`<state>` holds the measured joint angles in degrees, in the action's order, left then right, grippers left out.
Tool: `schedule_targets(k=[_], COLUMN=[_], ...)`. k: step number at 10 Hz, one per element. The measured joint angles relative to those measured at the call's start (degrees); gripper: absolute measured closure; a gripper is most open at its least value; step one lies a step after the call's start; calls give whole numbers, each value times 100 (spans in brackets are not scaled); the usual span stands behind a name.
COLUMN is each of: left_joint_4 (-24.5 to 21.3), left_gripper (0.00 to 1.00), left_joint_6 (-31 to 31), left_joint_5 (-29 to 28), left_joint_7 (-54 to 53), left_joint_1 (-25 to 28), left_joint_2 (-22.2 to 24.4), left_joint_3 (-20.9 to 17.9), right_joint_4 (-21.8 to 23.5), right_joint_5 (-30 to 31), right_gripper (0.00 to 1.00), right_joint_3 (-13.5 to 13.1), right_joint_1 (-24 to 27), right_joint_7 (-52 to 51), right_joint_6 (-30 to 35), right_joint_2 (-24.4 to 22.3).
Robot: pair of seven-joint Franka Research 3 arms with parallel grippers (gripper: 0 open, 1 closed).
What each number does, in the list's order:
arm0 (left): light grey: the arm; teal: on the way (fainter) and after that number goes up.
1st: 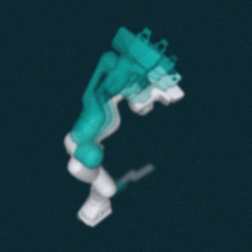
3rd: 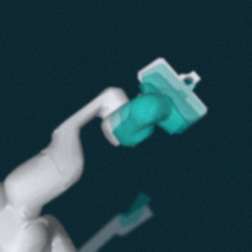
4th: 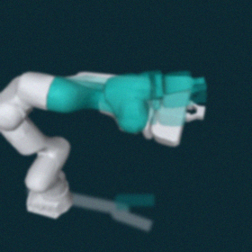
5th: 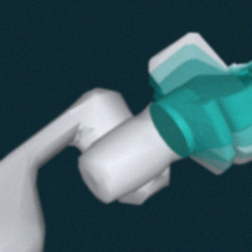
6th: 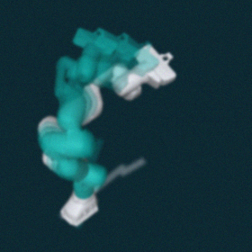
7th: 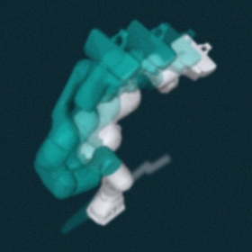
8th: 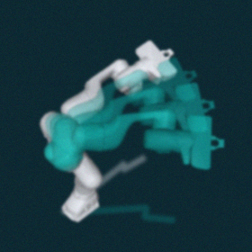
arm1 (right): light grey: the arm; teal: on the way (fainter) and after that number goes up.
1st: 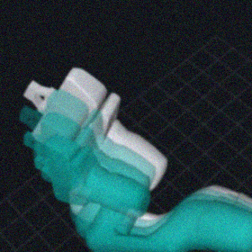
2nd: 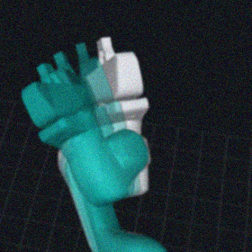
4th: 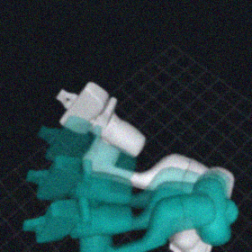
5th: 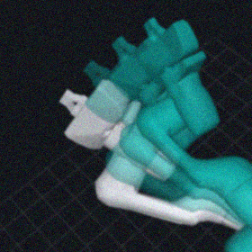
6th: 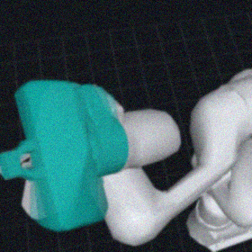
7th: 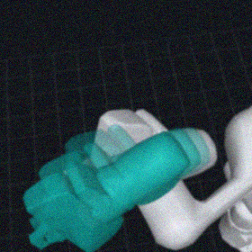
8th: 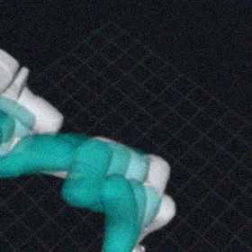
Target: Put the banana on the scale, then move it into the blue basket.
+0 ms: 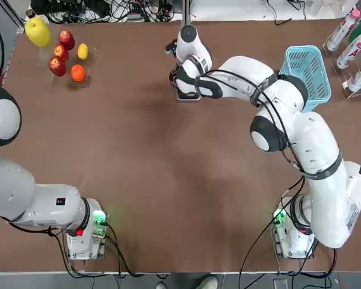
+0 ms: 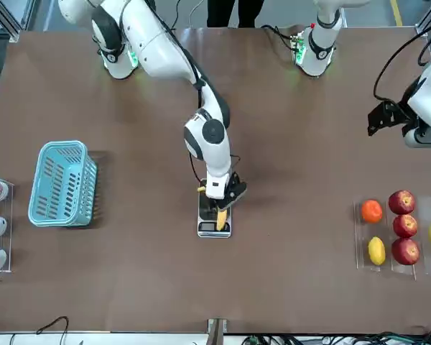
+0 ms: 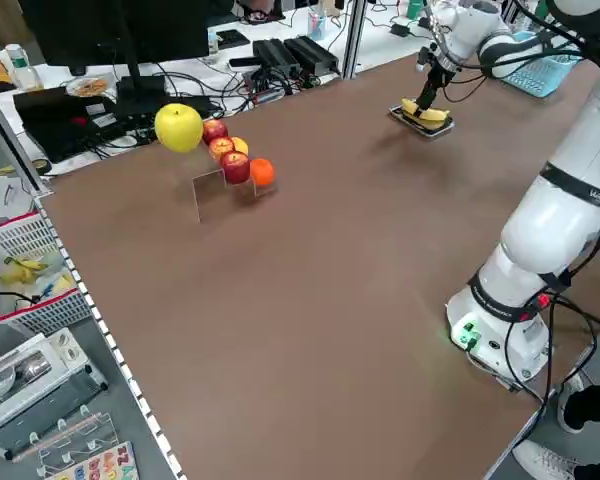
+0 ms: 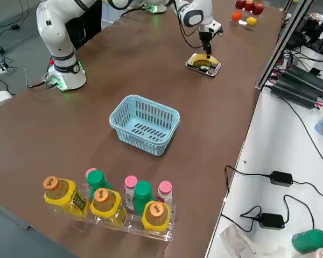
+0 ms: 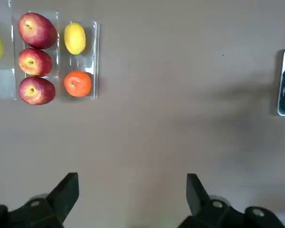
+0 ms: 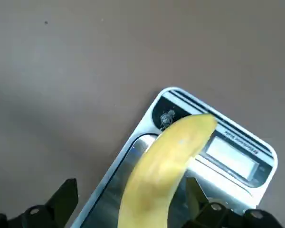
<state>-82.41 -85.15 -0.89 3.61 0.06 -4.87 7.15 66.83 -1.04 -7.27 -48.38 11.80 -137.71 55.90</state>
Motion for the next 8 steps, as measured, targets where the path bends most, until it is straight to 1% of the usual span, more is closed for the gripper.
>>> schedule_targets(k=[3, 7, 8], left_joint_4=[17, 125, 124], left_gripper=[0, 0, 0], left_joint_6=[-34, -35, -35], left_joint_5=[97, 101, 101], left_joint_7=[0, 6, 17], left_joint_1=[9, -7, -27], left_joint_2=[-72, -86, -102], left_joint_3=[-15, 1, 18], right_joint_4=[-6, 142, 151], right_joint_5=[-18, 62, 132], right_gripper=[0, 0, 3], right_joint_3=[49, 76, 85], right_joint_1=[-24, -23, -23], right_joint_7=[88, 102, 108], right_joint_6=[-2, -90, -96], right_joint_2=[-18, -17, -17])
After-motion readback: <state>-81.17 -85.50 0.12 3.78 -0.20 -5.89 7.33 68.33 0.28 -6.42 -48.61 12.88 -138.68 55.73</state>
